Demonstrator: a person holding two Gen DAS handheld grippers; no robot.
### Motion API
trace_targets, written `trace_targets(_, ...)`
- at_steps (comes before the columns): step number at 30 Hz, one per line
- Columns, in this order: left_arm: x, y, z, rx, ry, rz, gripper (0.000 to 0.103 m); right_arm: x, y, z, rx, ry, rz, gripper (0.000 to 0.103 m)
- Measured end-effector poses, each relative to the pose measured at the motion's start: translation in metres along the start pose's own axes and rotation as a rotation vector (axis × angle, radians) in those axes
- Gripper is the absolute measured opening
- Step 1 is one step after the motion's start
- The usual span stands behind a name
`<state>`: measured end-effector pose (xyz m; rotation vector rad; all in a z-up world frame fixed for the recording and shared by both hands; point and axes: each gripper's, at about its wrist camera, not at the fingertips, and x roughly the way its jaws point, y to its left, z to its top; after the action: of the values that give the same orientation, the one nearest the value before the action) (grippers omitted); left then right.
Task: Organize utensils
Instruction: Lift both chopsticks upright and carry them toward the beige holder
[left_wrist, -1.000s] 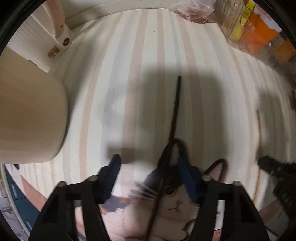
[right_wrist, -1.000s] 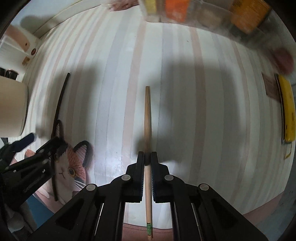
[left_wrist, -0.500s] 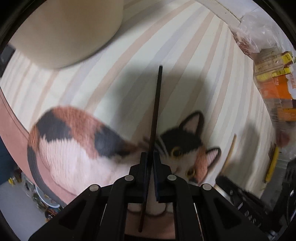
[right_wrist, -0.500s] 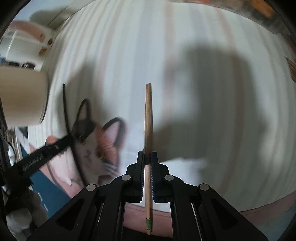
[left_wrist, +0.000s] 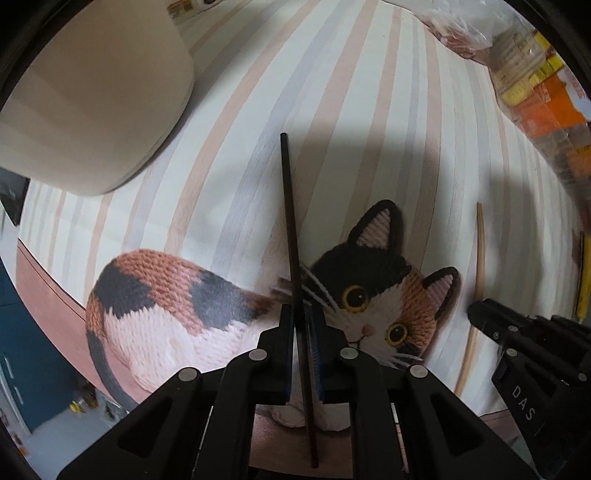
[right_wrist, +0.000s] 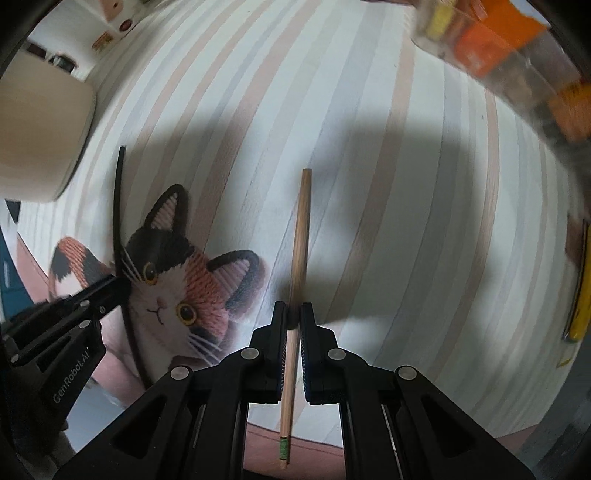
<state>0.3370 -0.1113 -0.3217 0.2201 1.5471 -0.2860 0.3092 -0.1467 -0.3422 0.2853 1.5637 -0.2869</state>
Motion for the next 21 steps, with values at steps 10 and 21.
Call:
trace_targets(10,0.008,-0.006,-0.006,0.015,-0.006,0.011,0.009,-0.002,-0.002,-0.010,-0.001,-0.029,-0.047,0.006)
trace_targets(21,0.007,-0.005,-0.006,0.052,-0.043,0.021,0.005,-0.008,-0.021,-0.010,0.021,-0.017,-0.013,0.006)
